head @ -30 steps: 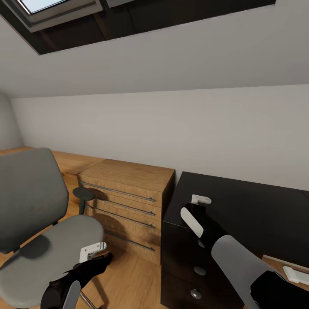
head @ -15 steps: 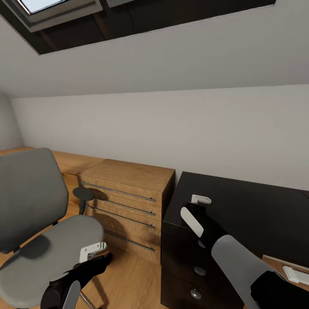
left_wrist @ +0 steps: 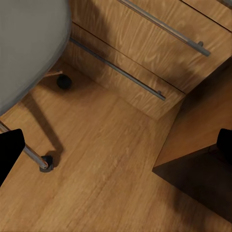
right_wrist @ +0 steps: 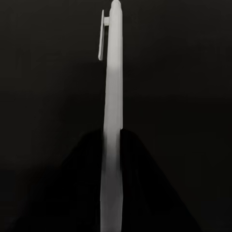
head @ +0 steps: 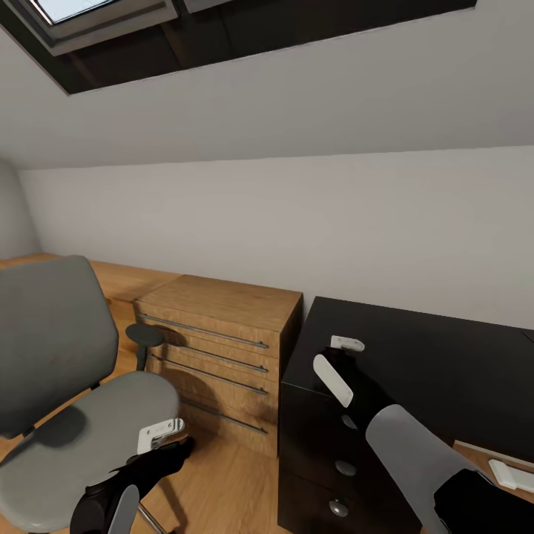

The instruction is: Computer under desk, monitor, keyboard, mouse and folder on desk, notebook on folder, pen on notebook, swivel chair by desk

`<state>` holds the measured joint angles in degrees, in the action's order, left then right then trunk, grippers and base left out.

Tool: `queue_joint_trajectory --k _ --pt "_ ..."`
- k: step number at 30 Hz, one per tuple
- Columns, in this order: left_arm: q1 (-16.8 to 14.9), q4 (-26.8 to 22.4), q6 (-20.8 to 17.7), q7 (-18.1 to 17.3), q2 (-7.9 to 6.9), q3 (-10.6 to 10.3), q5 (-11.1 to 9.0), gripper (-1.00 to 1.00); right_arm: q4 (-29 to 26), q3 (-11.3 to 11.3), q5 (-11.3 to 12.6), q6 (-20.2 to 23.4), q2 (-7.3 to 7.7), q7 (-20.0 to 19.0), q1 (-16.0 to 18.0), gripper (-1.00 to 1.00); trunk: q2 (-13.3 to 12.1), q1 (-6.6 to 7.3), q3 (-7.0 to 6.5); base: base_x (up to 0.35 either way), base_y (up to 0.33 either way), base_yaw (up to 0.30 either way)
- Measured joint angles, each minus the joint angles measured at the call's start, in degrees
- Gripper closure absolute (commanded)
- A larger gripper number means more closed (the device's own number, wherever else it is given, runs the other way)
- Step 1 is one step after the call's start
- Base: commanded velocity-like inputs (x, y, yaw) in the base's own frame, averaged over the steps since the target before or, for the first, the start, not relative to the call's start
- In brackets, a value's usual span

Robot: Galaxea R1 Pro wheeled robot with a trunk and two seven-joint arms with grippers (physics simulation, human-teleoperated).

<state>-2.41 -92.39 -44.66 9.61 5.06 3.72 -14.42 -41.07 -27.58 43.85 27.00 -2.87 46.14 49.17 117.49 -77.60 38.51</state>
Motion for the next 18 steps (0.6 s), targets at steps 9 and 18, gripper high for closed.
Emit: queue_joint_trajectory --k 9,18 --pt "0.0 0.0 0.0 0.0 0.0 0.0 0.0 -1.0 0.0 0.1 0.0 0.1 0.0 0.0 0.0 1.0 0.0 0.0 0.0 0.0 0.0 0.0" --pt "0.0 0.0 0.0 0.0 0.0 0.0 0.0 -1.0 0.0 0.1 0.0 0.1 0.01 0.0 0.0 1.0 0.0 0.0 0.0 0.0 0.0 0.0"
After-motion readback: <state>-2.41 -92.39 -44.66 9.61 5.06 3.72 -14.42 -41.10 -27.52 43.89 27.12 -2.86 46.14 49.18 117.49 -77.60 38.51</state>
